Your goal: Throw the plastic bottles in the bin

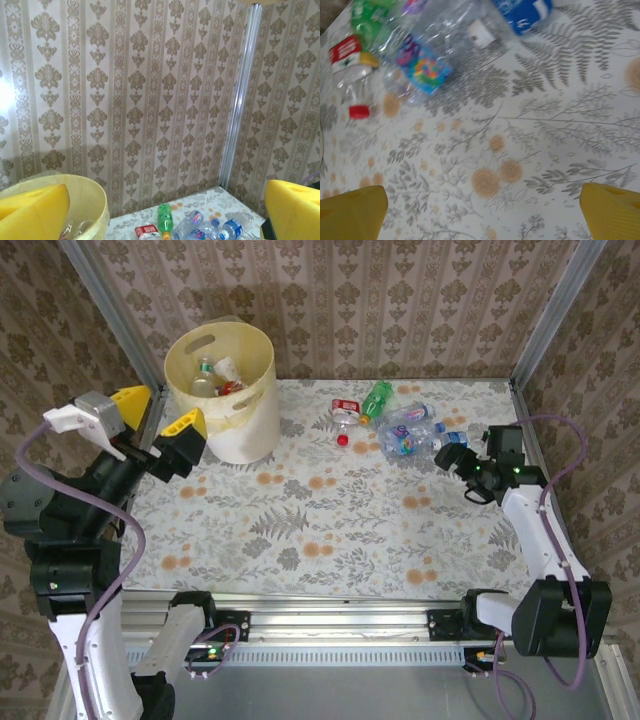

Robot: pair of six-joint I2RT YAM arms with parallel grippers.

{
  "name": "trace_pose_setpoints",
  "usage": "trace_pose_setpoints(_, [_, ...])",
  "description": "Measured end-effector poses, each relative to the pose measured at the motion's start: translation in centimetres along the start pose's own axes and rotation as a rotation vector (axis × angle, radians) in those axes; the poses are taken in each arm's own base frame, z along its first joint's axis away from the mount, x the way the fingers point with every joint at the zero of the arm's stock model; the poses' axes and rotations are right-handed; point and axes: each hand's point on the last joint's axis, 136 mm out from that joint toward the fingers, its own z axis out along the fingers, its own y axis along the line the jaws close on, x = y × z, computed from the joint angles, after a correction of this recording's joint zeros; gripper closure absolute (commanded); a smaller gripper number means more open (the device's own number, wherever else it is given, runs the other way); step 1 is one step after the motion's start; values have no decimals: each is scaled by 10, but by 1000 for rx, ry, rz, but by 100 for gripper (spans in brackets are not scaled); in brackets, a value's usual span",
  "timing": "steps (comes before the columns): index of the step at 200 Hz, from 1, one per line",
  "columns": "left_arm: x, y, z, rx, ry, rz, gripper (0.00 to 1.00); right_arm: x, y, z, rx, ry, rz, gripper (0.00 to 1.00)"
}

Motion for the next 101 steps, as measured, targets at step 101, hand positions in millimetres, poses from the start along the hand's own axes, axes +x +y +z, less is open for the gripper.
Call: trace_pose_setpoints(101, [21, -3, -12, -12, 53, 9, 0, -61, -41, 56, 43, -13, 278, 0])
